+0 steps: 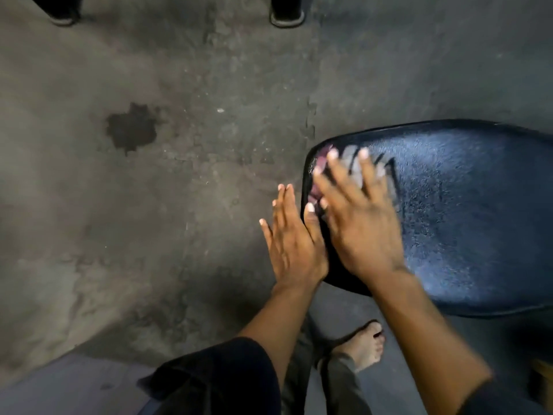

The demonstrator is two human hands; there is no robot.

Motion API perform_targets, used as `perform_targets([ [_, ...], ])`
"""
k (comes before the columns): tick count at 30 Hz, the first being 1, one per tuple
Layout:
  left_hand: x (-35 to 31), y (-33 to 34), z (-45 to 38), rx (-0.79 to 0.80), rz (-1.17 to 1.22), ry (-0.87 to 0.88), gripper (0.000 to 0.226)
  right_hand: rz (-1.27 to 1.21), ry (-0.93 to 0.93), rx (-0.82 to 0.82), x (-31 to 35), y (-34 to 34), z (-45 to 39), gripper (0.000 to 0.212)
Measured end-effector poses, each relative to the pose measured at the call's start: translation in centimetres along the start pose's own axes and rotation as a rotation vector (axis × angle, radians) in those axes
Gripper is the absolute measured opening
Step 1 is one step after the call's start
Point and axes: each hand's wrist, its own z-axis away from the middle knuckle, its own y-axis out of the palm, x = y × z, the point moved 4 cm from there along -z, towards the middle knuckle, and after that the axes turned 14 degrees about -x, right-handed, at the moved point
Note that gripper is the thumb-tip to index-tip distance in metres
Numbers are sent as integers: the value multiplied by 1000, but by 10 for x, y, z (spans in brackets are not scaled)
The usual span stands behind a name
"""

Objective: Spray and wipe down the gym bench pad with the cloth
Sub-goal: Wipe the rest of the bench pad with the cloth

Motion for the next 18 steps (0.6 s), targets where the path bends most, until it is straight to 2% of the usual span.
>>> perform_targets([
  [1,-1,-1,-1,9,-27,13,74,-12,-30,16,3,-3,14,57],
  [6,-7,-7,-3,21,-150,70,68,-2,58,77,-22,-29,91,60],
  [8,-10,-6,-4,15,-178,85,67,15,98,69,-35,-32,78,55],
  [12,-9,-4,-2,42,-210,58,66,3,318,-30,-30,-16,2,55],
  [13,-9,-5,-2,59,-216,46,65,-15,318,-29,-21,-9,-15,55],
  [15,-9,-7,-4,110,-245,21,63,-26,200,31,1,-1,-29,57],
  [18,-9,-9,-4,187,-291,-20,63,-38,32,133,18,-8,-8,57],
])
